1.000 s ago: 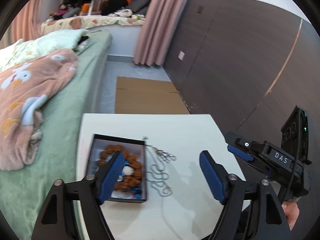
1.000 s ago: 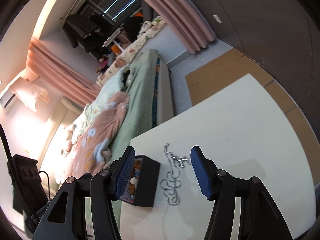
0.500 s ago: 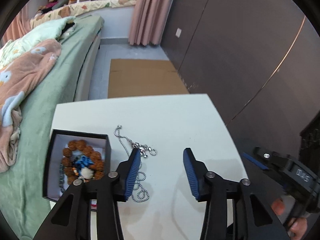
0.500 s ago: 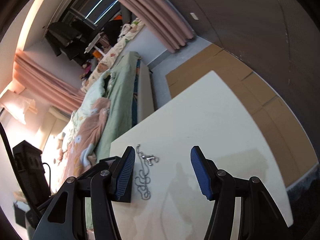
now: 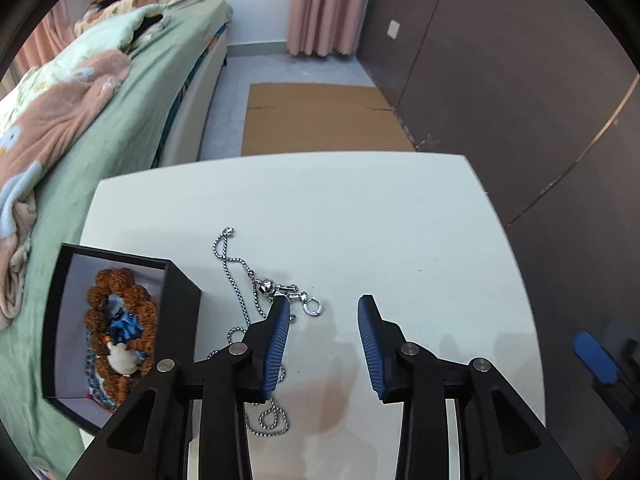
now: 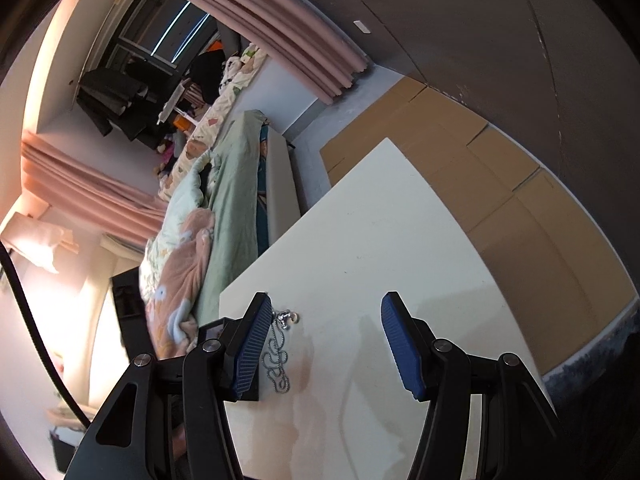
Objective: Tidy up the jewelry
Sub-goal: 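Grasp the silver chain necklace by its pendant with the left gripper, then lift the chain into the box and release with left while right reaches the silver ring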
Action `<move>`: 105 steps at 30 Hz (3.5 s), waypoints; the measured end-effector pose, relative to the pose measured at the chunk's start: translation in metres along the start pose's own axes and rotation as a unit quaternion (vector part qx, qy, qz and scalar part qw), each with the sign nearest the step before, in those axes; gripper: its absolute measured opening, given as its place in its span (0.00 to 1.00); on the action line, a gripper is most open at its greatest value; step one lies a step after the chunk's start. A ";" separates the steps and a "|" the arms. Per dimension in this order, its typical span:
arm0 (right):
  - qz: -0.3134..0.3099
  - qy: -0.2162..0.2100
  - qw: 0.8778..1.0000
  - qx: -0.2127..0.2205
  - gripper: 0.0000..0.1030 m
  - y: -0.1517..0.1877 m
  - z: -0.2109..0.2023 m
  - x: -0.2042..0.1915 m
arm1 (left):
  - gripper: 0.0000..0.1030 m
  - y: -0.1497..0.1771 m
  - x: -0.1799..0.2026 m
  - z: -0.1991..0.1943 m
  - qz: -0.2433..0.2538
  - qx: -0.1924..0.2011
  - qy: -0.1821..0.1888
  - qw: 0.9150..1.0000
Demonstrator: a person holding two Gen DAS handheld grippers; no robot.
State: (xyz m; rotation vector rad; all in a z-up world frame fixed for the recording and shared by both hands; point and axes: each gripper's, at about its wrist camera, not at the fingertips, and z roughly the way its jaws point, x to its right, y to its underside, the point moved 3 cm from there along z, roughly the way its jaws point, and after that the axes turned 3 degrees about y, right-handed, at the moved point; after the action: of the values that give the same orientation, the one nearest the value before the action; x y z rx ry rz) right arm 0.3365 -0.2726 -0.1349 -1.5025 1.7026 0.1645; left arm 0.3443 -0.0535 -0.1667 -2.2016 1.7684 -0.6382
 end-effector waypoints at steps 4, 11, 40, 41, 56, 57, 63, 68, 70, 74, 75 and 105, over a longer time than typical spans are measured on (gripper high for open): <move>0.005 -0.001 1.000 -0.001 0.57 -0.002 -0.001 0.005 | 0.36 0.000 -0.007 0.017 -0.024 -0.014 -0.009 1.000; 0.008 -0.003 1.000 -0.006 0.57 -0.004 0.001 0.009 | 0.36 -0.004 -0.027 0.026 -0.053 -0.001 -0.028 0.998; -0.024 0.028 0.998 -0.044 0.57 0.011 0.044 -0.017 | 0.12 -0.025 -0.017 -0.076 -0.016 0.096 0.056 0.994; -0.026 0.030 0.998 -0.046 0.57 0.012 0.046 -0.019 | 0.12 -0.026 -0.017 -0.085 -0.014 0.103 0.059 0.993; -0.091 0.070 0.989 -0.091 0.43 0.031 0.096 -0.057 | 0.12 -0.052 -0.036 -0.219 0.007 0.221 0.089 0.971; -0.092 0.072 0.989 -0.093 0.43 0.032 0.097 -0.058 | 0.12 -0.054 -0.038 -0.229 0.009 0.230 0.090 0.969; -0.099 0.084 0.987 -0.097 0.43 0.036 0.104 -0.062 | 0.12 -0.060 -0.046 -0.274 0.023 0.268 0.102 0.958; -0.110 0.093 0.985 -0.097 0.40 0.037 0.113 -0.071 | 0.12 -0.062 -0.052 -0.313 0.033 0.302 0.108 0.947; -0.117 0.100 0.983 -0.098 0.38 0.038 0.117 -0.074 | 0.12 -0.062 -0.055 -0.325 0.036 0.313 0.104 0.943; -0.139 0.128 0.977 -0.096 0.36 0.040 0.127 -0.080 | 0.12 -0.062 -0.068 -0.334 0.033 0.321 0.101 0.941; -0.147 0.137 0.975 -0.096 0.36 0.042 0.131 -0.083 | 0.12 -0.062 -0.071 -0.334 0.032 0.322 0.099 0.941; -0.177 0.167 0.966 -0.087 0.01 0.046 0.134 -0.084 | 0.13 -0.025 -0.113 -0.218 -0.018 0.196 0.099 0.975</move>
State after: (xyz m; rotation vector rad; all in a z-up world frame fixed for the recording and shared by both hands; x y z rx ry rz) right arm 0.3566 -0.1175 -0.1849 -2.0312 1.6707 -0.1407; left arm 0.2423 0.0794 0.0147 -1.9575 1.5263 -1.1417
